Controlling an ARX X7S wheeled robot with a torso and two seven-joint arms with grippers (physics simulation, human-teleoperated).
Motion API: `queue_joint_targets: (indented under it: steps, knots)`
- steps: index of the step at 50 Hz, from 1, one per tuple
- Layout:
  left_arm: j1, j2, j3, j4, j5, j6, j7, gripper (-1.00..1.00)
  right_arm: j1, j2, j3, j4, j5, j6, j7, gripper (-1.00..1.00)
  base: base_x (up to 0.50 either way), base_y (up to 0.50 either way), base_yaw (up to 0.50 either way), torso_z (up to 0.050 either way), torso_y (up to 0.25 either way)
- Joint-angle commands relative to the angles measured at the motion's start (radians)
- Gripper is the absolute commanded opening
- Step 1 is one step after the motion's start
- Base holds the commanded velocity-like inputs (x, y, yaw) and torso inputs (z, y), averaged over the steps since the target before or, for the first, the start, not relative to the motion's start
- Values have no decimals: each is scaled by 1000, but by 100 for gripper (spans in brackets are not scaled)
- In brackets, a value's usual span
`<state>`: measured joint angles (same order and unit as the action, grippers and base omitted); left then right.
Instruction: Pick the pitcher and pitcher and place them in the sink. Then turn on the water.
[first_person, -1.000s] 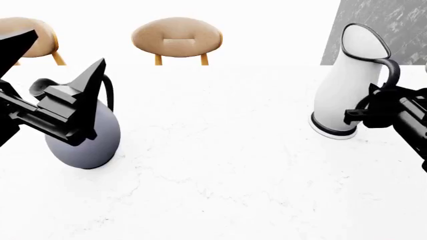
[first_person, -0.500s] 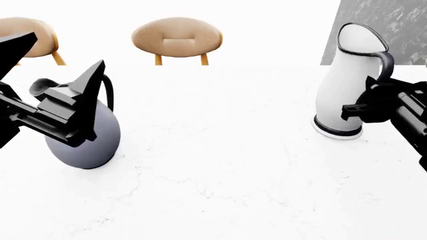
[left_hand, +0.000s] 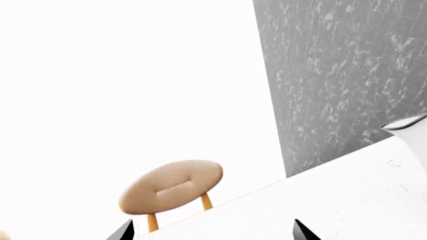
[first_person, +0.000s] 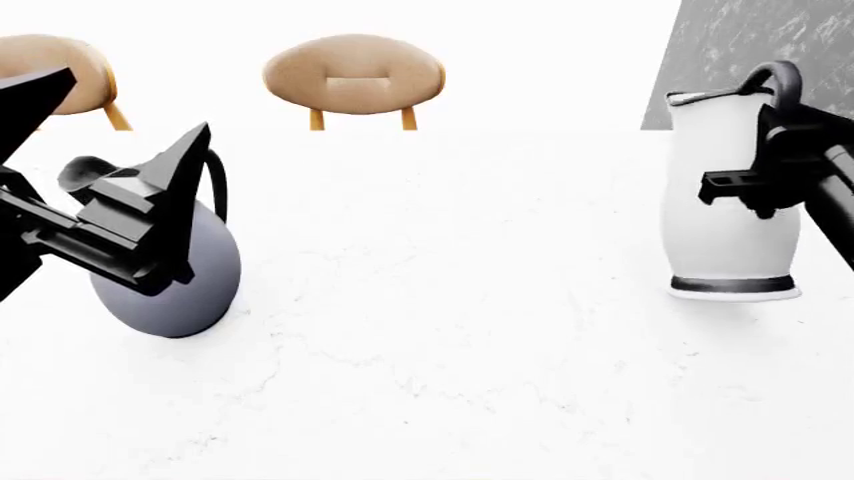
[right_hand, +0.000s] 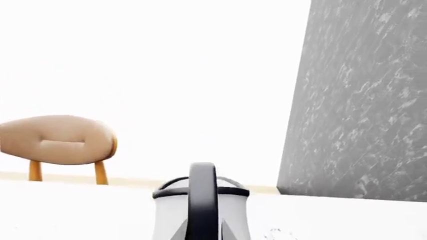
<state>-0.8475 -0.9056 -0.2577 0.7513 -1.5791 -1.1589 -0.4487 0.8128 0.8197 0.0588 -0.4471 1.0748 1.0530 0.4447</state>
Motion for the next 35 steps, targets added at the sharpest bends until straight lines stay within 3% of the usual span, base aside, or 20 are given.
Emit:
queue_joint_targets:
  steps: [1, 35]
  knots:
    - [10, -6, -3, 3, -4, 9, -3, 100, 58, 6, 30, -28, -53, -32, 3, -100, 0, 0, 0, 0, 0]
    - [121, -7, -35, 5, 1, 31, -26, 100, 173, 2, 41, -65, -44, -66, 8, -100, 0, 0, 0, 0, 2]
